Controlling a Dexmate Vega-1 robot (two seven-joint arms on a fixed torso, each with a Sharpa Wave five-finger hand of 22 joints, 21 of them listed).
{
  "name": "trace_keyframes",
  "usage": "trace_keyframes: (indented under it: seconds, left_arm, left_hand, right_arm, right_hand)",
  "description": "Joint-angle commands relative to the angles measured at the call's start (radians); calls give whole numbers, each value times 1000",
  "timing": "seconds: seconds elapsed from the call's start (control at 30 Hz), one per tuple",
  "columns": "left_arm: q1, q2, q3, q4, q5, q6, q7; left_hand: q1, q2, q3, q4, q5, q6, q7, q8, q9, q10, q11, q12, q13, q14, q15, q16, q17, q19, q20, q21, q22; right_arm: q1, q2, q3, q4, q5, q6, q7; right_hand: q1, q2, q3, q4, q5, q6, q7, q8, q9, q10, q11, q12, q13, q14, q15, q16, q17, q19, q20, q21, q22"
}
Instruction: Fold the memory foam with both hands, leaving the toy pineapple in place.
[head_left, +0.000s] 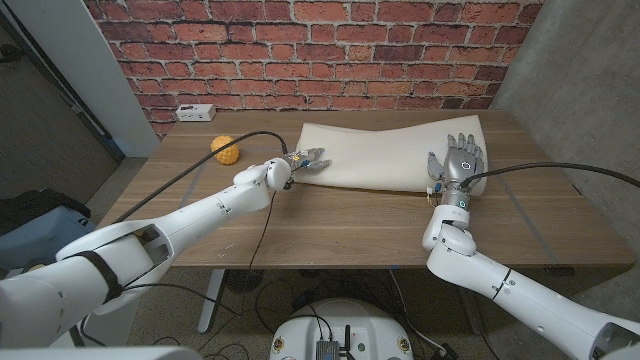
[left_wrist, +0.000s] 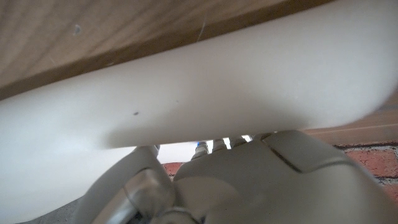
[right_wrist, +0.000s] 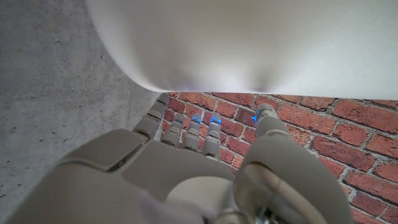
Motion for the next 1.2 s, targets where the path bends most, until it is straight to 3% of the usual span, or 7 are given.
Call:
trace_keyframes:
  seconds: [0.03, 0.4, 0.7, 1.0, 1.2]
  left_arm:
    - [-2, 11, -1, -2, 12, -28, -7]
    - [22, 30, -26, -27, 8, -79, 21]
    - [43, 53, -42, -72, 21, -99, 28]
    - [67, 83, -60, -126, 33, -134, 25]
    - [95, 116, -85, -185, 35, -159, 24]
  left_hand:
    - [4, -17, -3, -13, 7, -11, -1, 6, 4, -9, -8, 7, 4, 1, 6, 9, 3, 12, 8, 5, 3]
    - [29, -60, -18, -49, 11, 6, -11, 15, 4, 19, -16, 19, 4, 38, 16, 19, 5, 16, 57, 6, 4]
    - [40, -84, -28, -65, 15, 5, -14, 14, 5, 24, -15, 19, 5, 43, 18, 18, 5, 1, 86, -1, 4]
    - [69, -151, -57, -104, 27, 16, -15, 19, 6, 59, 1, 29, 6, 53, 29, 18, 7, -6, 142, -2, 3]
    - [86, -170, -64, -119, 33, 24, -16, 21, 6, 71, 3, 31, 7, 56, 33, 19, 8, -6, 167, -2, 4]
  right_arm:
    - [95, -75, -75, -21, 20, 16, 267]
    - [161, -104, -122, -15, 52, 6, 429]
    - [197, -114, -162, -1, 50, -9, 496]
    - [242, -106, -222, 30, 20, -46, 540]
    - [254, -104, -239, 41, 10, -48, 546]
  right_hand:
    - [-15, 0, -3, 9, -1, 17, 7, 2, 2, 25, 7, 12, 0, 36, -23, 15, 5, 29, -1, 10, 3]
    - [-28, 16, -6, 21, 1, 30, 16, 2, 2, 52, 15, 17, 1, 66, -22, 25, 9, 56, -3, 14, 4]
    - [-45, -2, -19, 26, 0, 13, 16, -7, 2, 38, 19, 8, 1, 64, -20, 20, 9, 55, 0, 9, 4]
    - [-45, -34, -32, 13, 3, -11, 19, -17, 2, 29, 13, 0, 1, 56, -22, 9, 4, 52, 2, 2, 4]
    - [-31, -42, -31, 0, 9, -24, 20, -20, 2, 24, 15, -3, 1, 54, -23, 3, 1, 52, 3, -1, 4]
